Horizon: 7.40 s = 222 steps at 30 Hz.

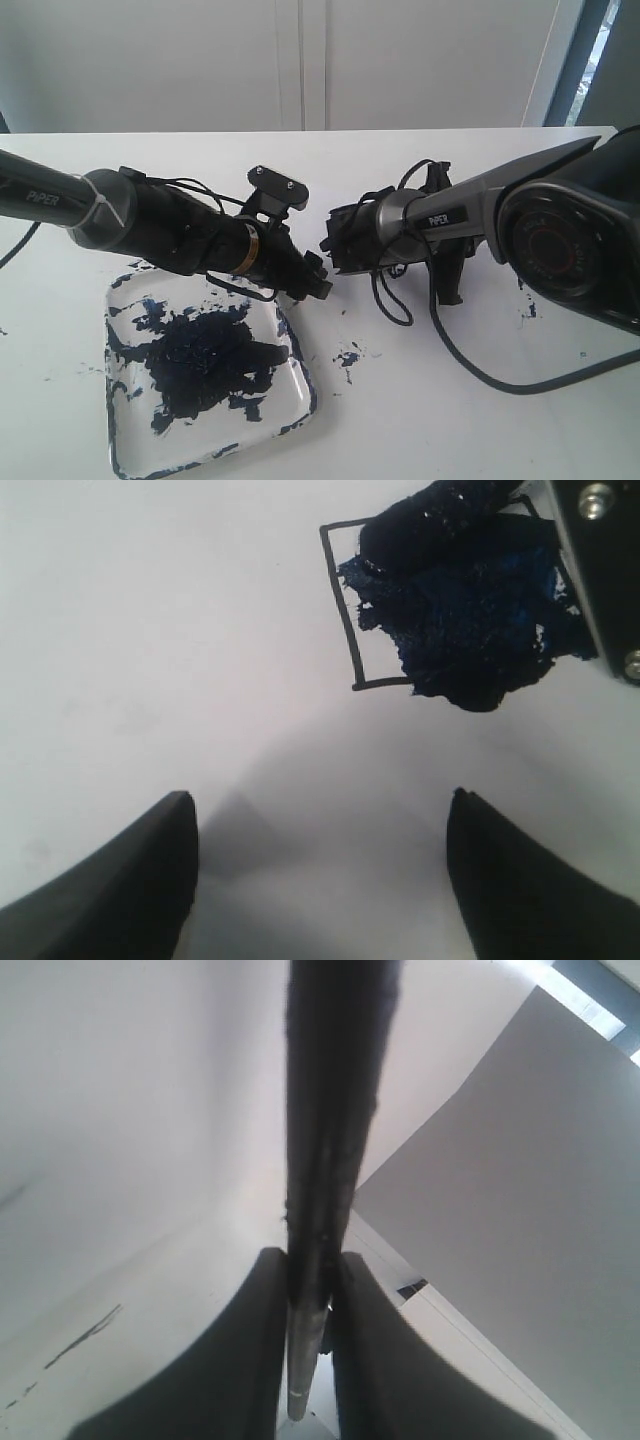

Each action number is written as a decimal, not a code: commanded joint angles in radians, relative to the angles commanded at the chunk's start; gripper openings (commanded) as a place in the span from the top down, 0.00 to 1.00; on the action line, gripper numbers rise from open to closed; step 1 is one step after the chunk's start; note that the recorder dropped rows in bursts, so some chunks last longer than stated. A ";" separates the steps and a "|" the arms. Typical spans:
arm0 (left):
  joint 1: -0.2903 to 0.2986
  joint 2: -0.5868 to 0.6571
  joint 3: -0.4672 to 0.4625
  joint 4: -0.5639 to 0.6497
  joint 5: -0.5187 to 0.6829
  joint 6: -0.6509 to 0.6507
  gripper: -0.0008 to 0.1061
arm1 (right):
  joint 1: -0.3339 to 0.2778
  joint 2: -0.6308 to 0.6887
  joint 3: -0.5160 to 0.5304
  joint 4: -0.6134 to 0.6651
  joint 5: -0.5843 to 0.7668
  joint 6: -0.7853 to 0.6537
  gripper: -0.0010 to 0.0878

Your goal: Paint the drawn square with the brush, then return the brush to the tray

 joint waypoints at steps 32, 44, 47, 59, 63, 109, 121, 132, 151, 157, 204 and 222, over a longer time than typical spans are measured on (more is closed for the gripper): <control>0.000 0.000 0.000 0.000 -0.004 0.003 0.32 | -0.008 0.015 -0.035 0.046 0.000 -0.026 0.99; 0.000 0.000 0.000 0.000 -0.004 0.003 0.32 | -0.008 0.015 -0.030 0.100 0.000 -0.038 0.99; 0.000 0.000 0.000 0.000 -0.004 0.003 0.32 | -0.008 0.015 -0.030 0.104 0.000 -0.038 0.99; 0.000 0.000 0.000 0.000 -0.002 0.003 0.32 | -0.008 0.013 -0.028 0.149 0.000 -0.049 0.99; 0.000 0.000 0.000 0.000 -0.002 0.003 0.32 | -0.009 0.007 0.001 0.145 0.000 -0.049 0.99; 0.000 0.000 0.000 0.000 -0.011 0.000 0.32 | 0.059 -0.004 0.052 0.048 0.000 0.040 0.99; 0.000 0.000 0.000 0.000 -0.027 0.000 0.32 | 0.086 -0.004 0.052 0.018 0.000 0.028 0.99; 0.000 0.000 0.000 0.000 -0.033 0.000 0.32 | 0.075 -0.004 0.052 0.018 0.000 -0.001 0.99; 0.000 0.000 0.000 0.000 -0.033 0.000 0.32 | 0.023 -0.004 0.050 -0.065 0.000 0.025 0.99; 0.000 0.000 0.000 0.000 -0.033 0.000 0.32 | 0.034 -0.006 0.050 -0.054 0.000 0.025 0.99; 0.000 -0.021 -0.001 0.000 0.079 -0.030 0.32 | 0.015 -0.168 0.050 -0.042 -0.097 0.418 0.99; 0.000 -0.072 -0.001 0.000 0.080 0.001 0.32 | -0.114 -0.287 0.052 0.161 -0.146 0.162 0.99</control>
